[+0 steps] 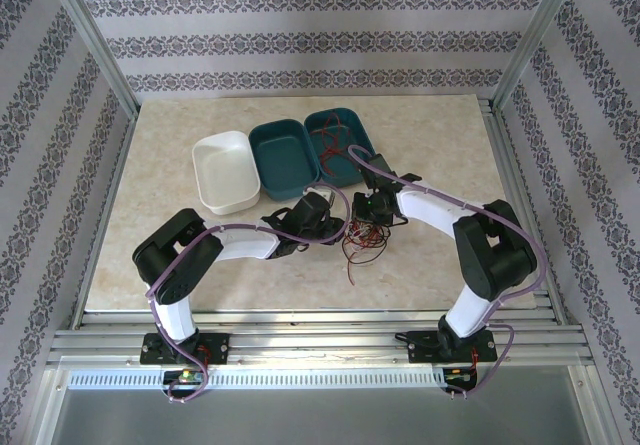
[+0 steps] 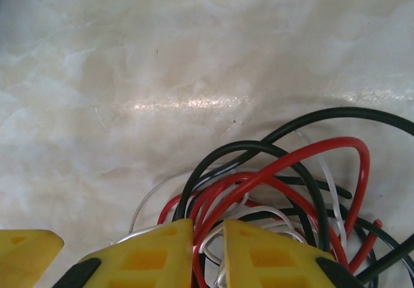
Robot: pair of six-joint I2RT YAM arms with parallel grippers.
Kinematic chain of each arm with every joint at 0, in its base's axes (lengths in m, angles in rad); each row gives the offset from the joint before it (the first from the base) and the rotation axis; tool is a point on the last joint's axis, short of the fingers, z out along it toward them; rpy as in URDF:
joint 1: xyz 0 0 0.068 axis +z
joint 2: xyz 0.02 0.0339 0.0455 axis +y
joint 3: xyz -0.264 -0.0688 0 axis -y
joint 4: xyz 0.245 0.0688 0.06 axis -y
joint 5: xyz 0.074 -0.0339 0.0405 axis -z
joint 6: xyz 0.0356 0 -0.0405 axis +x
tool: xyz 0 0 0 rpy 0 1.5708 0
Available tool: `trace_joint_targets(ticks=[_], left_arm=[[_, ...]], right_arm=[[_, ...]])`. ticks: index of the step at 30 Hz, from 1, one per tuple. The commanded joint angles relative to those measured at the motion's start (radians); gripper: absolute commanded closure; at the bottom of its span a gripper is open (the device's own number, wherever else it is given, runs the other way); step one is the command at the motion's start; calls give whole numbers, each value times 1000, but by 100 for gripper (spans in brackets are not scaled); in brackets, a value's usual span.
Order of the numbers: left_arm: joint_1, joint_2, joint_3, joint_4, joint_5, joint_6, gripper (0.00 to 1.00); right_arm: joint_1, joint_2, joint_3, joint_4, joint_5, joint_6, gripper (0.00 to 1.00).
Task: Untangle the cables
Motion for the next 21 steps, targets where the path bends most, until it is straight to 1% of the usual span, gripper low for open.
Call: trace_joint_targets(ticks=[1,8,10,17,21], left_arm=[[-9,9,-10,34,16,-16,57],[-9,10,-12,34,18,-15,57],[-9,9,-12,34,18,-16,57],[-9,11,-19,44,19,-20,57],[-9,17,-20,51,23,-23,61]], right_arm=[[16,10,34,9,19,6,82],[27,-23,37,17,24,-9,95],[27,-45,30,25,18,-11,98],[29,-163,-8,64,-44,-16,100],[31,-236,-19,44,-47,-27,100]])
